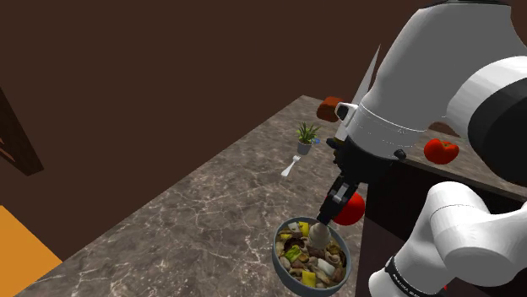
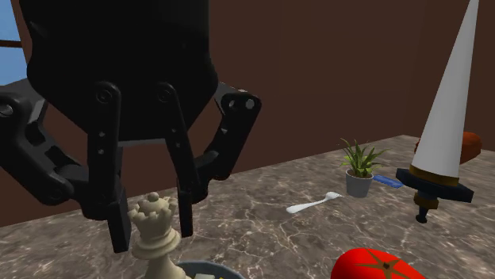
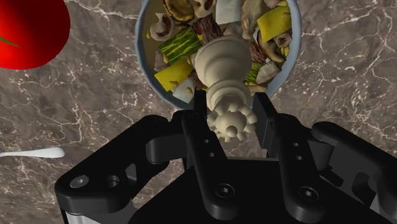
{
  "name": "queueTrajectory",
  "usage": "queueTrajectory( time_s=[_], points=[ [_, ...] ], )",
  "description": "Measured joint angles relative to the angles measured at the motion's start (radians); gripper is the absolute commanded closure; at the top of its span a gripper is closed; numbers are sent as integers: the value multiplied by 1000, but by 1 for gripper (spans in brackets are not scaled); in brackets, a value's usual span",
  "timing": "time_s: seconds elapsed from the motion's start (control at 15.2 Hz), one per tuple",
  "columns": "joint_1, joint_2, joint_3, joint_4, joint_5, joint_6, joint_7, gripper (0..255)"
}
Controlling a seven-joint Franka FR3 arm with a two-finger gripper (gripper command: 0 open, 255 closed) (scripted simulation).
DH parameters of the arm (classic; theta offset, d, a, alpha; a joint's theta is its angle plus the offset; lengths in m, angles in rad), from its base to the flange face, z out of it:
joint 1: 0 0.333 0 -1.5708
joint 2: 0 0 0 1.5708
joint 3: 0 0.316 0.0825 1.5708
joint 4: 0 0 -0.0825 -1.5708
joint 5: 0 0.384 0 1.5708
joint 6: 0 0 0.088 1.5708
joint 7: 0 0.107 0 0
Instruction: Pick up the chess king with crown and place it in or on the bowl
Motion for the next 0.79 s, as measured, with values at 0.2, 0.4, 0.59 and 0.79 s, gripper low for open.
queueTrajectory(
  time_s=[0.2, 0.4, 0.59, 0.79],
  points=[
    [8, -6, 14, -43, 14, 36, 0, 255],
    [15, -7, 29, -81, 28, 74, 0, 255],
    [17, -9, 32, -95, 33, 89, -1, 255],
    [18, -9, 33, -95, 33, 91, -1, 255]
  ],
)
